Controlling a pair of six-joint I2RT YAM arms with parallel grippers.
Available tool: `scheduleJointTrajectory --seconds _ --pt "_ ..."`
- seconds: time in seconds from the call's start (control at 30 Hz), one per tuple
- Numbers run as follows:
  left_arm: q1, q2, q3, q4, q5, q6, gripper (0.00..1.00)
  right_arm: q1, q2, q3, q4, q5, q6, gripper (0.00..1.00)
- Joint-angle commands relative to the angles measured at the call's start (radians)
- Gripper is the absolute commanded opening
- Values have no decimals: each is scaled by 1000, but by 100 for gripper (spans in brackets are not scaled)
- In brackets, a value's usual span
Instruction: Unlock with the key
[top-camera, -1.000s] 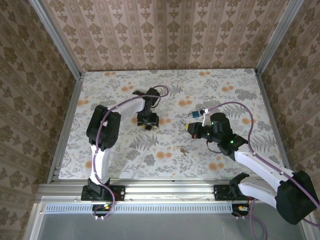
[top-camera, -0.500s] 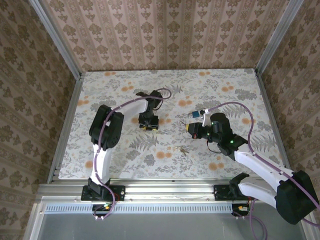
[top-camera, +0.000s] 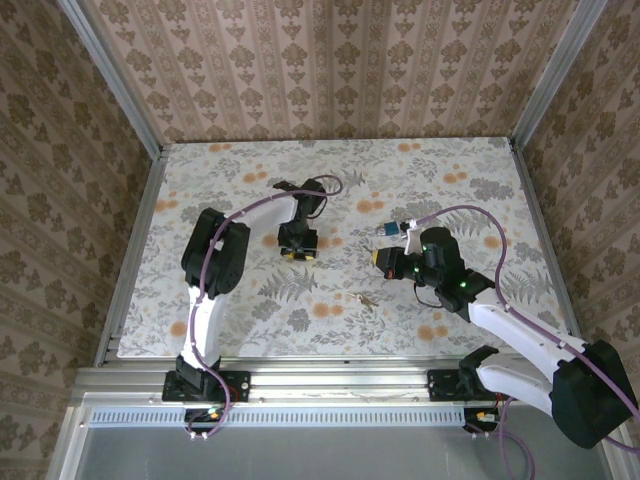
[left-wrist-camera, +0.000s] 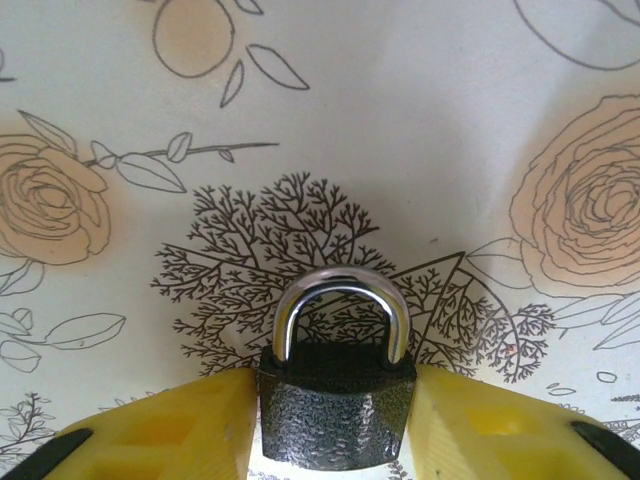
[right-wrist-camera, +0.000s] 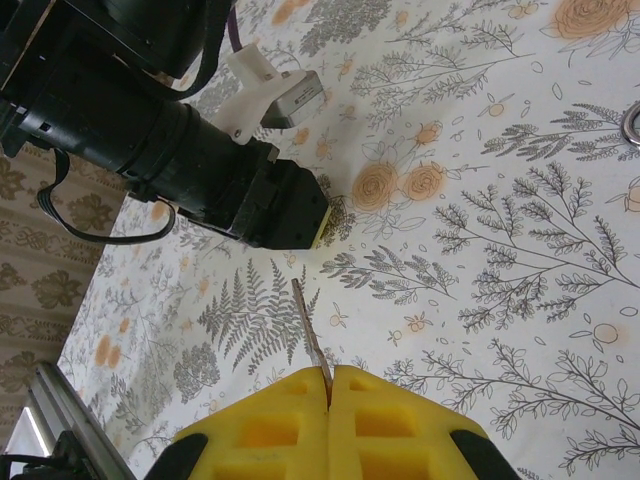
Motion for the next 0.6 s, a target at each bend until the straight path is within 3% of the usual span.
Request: scheduleJointTrajectory --seconds 0.0,0.17,0.57 --pt "11 72 -5 18 5 -11 54 -5 10 -6 29 4 8 0" --pt "12 87 21 7 3 -5 52 -5 19 -7 40 4 16 0" --pt "14 95 -24 45 21 -24 21 1 37 -44 82 2 34 0"
